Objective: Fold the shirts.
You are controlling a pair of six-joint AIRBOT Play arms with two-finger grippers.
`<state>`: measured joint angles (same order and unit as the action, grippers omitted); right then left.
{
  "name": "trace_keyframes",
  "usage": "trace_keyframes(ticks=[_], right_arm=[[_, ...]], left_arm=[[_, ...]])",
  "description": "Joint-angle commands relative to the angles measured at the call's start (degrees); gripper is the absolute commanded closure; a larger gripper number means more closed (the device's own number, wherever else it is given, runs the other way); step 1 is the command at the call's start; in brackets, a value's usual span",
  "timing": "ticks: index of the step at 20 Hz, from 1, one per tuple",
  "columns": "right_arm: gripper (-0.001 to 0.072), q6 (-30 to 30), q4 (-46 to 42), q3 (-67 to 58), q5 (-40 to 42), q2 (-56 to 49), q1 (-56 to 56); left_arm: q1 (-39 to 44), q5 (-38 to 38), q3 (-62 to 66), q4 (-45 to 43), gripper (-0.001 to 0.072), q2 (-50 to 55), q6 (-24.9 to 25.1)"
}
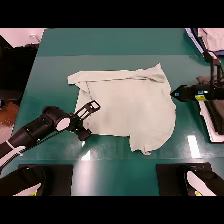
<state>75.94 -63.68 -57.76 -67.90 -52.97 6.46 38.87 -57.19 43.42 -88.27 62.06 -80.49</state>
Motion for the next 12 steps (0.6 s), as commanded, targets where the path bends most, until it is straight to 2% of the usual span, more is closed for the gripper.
trace_keyframes(ticks=[1,12], right_arm=[[0.0204,0.07,3.17,0.83,0.37,1.09,2.56],[0.0204,0.07,5.6,0.83,0.44,1.09,3.63]], left_arm=[[0.42,1.73,-1.03,-0.31,0.0039,-0.04,1.03],[0.42,3.67,-3.85,-1.62,0.004,-0.04,0.98]])
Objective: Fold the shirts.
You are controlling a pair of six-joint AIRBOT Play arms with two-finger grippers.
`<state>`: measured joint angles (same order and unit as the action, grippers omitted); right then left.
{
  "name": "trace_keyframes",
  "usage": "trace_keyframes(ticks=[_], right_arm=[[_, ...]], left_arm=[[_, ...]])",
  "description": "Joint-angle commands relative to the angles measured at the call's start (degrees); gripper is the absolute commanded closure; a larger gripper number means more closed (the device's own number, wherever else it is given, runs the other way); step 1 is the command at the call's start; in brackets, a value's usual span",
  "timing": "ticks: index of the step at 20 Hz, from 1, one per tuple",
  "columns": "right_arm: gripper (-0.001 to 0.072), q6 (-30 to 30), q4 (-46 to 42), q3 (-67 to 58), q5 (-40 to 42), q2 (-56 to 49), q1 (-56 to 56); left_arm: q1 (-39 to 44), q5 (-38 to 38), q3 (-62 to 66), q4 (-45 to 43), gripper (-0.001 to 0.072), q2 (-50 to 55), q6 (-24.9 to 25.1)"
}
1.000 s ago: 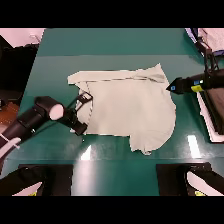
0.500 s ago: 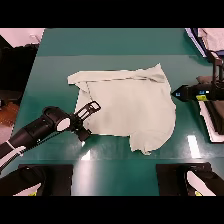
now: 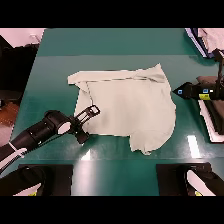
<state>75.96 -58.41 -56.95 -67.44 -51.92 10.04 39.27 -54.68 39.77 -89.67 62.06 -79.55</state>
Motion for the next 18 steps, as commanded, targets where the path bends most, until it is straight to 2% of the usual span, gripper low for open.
trace_keyframes(ticks=[1,2,3,4,9,10,11,13,15,18], right_arm=[[0.0204,0.04,0.35,0.04,-0.02,0.04,0.04],[0.0204,0.04,0.33,0.02,-0.02,0.04,0.04],[0.0204,0.04,0.35,0.02,-0.02,0.04,0.04],[0.0205,0.04,0.33,0.02,-0.02,0.04,0.04],[0.0204,0.04,0.33,0.02,-0.07,0.04,0.04],[0.0204,0.02,0.33,0.04,-0.09,0.04,0.04],[0.0205,0.04,0.35,0.02,-0.09,0.04,0.04],[0.0204,0.04,0.33,0.04,-0.15,0.04,0.04],[0.0205,0.04,0.33,0.02,-0.13,0.04,0.07],[0.0205,0.04,0.33,0.02,-0.26,0.04,0.07]], left_arm=[[0.02,1.36,-0.2,-0.22,0.004,-0.04,0.02],[0.02,1.62,-0.2,-0.22,0.0067,-0.04,-0.02],[0.02,1.73,-0.2,-0.22,0.0225,-0.04,0.02],[0.02,1.79,-0.17,-0.22,0.0348,-0.04,0.04],[0.02,1.7,-0.2,-0.22,0.0353,-0.04,-0.46],[0.02,1.7,-0.2,-0.22,0.0588,-0.04,-1.07],[0.02,1.75,-0.17,-0.22,0.0685,-0.04,-1.14],[-0.15,0.55,0.24,-0.98,0.0685,-0.07,-2.99],[-0.15,-2.8,2.05,-5.7,0.0686,-0.52,-8.74],[-0.26,-9.33,6.32,-14.47,0.0686,-2.45,-12.63]])
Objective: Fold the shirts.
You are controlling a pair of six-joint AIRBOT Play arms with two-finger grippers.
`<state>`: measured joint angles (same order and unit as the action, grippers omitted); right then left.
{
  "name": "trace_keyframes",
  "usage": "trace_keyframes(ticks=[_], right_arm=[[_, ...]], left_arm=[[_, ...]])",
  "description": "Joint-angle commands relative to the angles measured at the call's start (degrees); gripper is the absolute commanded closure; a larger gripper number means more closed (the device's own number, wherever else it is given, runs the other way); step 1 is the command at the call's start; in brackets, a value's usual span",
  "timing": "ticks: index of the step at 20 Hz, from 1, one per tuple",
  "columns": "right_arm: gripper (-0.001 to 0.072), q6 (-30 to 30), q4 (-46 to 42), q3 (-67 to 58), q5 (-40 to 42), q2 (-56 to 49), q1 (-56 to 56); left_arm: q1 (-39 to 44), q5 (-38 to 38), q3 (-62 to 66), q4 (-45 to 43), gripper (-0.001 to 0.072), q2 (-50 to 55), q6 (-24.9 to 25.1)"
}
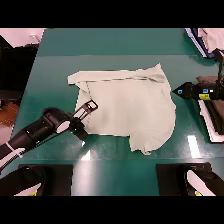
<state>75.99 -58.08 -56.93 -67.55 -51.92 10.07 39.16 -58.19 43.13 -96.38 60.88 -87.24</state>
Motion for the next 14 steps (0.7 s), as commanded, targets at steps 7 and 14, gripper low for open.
trace_keyframes(ticks=[7,14], right_arm=[[0.0204,0.0,-0.04,0.0,-0.33,0.04,0.04],[0.0205,-0.04,-0.09,0.0,-0.28,0.04,0.04]], left_arm=[[-17.75,-21.09,4.35,-7.3,0.0685,-7.15,-8.96],[-33.81,-20.79,2.82,-0.63,0.0145,-7.61,-6.8]])
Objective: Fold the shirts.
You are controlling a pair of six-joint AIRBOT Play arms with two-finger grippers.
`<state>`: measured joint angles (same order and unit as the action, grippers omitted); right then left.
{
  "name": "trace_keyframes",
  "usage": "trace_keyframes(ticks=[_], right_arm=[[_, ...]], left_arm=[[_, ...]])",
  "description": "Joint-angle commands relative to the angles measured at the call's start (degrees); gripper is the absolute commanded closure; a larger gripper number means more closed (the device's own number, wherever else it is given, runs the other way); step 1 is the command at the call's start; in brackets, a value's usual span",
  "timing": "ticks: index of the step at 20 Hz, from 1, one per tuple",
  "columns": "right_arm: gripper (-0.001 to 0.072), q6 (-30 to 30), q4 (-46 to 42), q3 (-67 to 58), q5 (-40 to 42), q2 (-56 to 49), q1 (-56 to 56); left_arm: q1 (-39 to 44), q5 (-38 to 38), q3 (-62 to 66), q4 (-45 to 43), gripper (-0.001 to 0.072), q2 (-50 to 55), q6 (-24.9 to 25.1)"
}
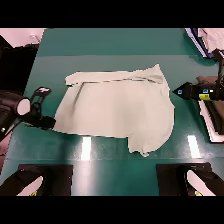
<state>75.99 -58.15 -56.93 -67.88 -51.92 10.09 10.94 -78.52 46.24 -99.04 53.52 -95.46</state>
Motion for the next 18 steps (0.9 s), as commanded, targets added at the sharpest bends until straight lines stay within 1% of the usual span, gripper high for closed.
trace_keyframes(ticks=[1,3,4,5,8,9,10,12,14,18], right_arm=[[0.0205,-0.02,-0.02,0.0,0.02,0.04,0.02],[0.0205,-0.04,-0.04,0.0,0.02,0.04,0.02],[0.0204,-0.04,-0.04,0.0,0.02,0.04,0.02],[0.0205,-0.04,-0.02,0.0,0.02,0.04,0.02],[0.0204,-0.04,-0.02,0.0,0.07,0.04,0.02],[0.0204,-0.04,-0.02,0.0,0.07,0.04,0.02],[0.0204,-0.04,-0.04,0.0,0.04,0.04,0.02],[0.0204,-0.04,0.0,0.0,0.26,0.04,0.02],[0.0205,-0.02,0.0,0.02,0.44,0.04,0.02],[0.0205,-0.02,0.02,0.0,0.37,0.04,0.0]], left_arm=[[-7.54,-0.26,-0.28,2.05,0.0145,-0.24,1.99],[-12.61,1.4,-0.37,4.92,0.0145,-0.24,4.09],[-16.06,2.69,-0.61,8.37,0.0145,-0.24,6.14],[-19.65,4.11,-1.36,12.33,0.0157,-0.24,8.09],[-31.12,8.5,-6.75,28.7,0.0165,0.26,16.9],[-34.07,9.55,-8.79,33.27,0.0165,0.76,19.58],[-36.5,10.19,-10.56,35.93,0.0164,1.53,21.79],[-38.93,10.69,-12.22,36.46,0.0164,3.61,23.69],[-38.97,11.19,-12.2,37.07,0.0164,6.14,24.96],[-38.95,11.85,-12.22,42.49,0.0164,11.13,28.59]])
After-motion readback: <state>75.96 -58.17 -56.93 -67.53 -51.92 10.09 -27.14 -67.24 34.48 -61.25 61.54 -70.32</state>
